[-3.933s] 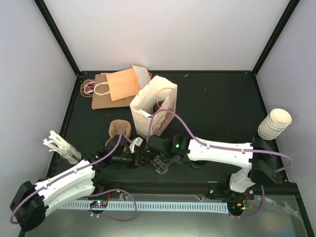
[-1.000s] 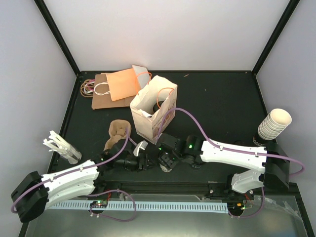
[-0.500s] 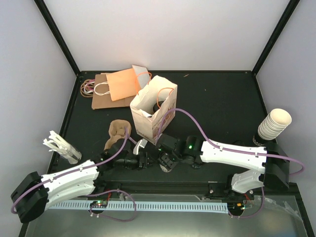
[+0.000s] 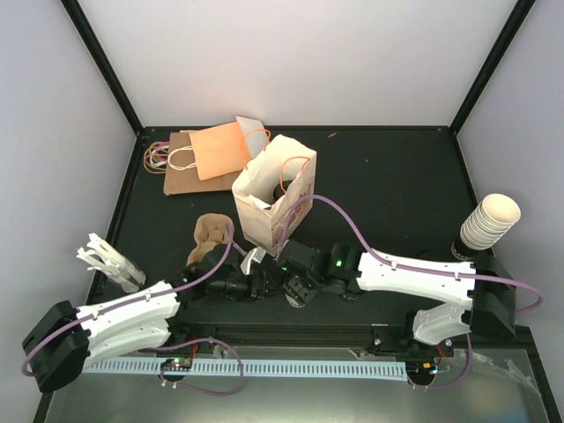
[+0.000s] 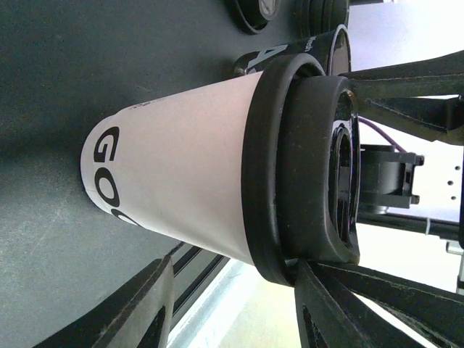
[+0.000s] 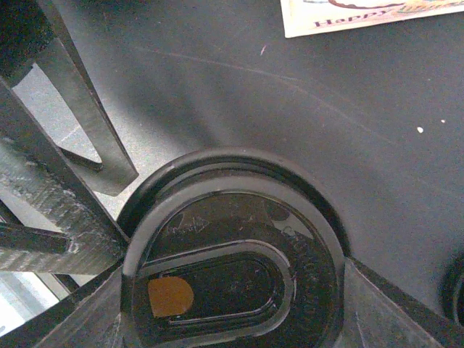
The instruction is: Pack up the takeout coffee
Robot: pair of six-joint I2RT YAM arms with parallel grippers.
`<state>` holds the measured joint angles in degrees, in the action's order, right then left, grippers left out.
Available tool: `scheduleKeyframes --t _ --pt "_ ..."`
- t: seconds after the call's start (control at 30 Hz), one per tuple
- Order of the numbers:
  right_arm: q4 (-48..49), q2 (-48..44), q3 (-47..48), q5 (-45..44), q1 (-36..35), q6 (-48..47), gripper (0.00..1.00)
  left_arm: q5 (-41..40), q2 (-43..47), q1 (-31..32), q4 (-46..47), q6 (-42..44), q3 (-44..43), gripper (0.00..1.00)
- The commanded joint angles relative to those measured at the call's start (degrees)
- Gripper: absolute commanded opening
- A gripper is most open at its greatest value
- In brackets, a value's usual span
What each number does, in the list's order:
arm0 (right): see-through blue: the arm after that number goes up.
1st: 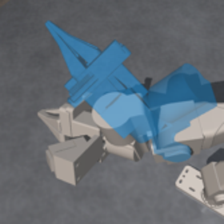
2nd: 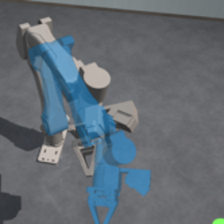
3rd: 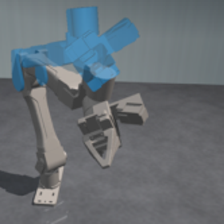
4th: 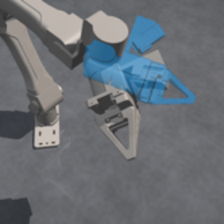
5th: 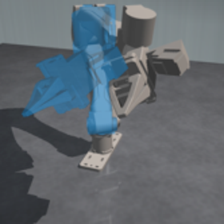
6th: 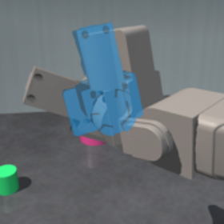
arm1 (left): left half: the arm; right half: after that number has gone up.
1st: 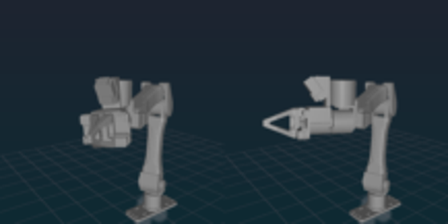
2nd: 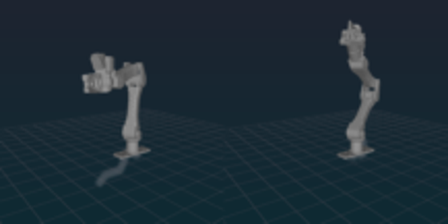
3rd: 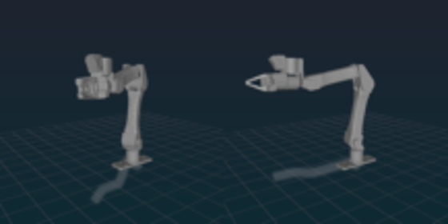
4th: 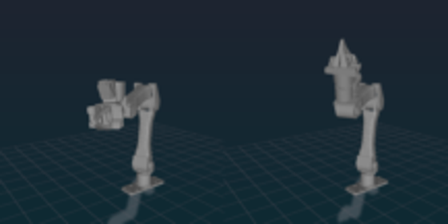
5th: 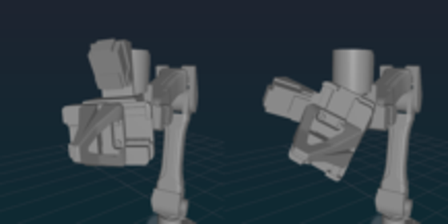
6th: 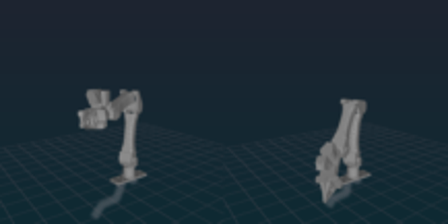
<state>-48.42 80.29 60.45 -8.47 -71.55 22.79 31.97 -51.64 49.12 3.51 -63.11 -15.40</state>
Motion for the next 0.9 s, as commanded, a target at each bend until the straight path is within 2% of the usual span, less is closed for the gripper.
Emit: scheduleKeyframes --t 0.0,0.57,0.87 --pt "-9.0 3.5 -3.2 4.2 -0.6 0.4 0.72 -3.1 -1.7 -0.3 -6.7 3.2 -4.0 0.48" --pt "-9.7 0.0 1.5 5.8 -0.6 0.0 0.75 -6.2 -7.2 1.2 -15.7 8.1 -7.3 0.47" --pt "-10.6 -1.4 2.9 4.4 -0.6 0.5 0.77 -6.8 -7.5 1.2 -17.2 8.9 -7.9 0.46"
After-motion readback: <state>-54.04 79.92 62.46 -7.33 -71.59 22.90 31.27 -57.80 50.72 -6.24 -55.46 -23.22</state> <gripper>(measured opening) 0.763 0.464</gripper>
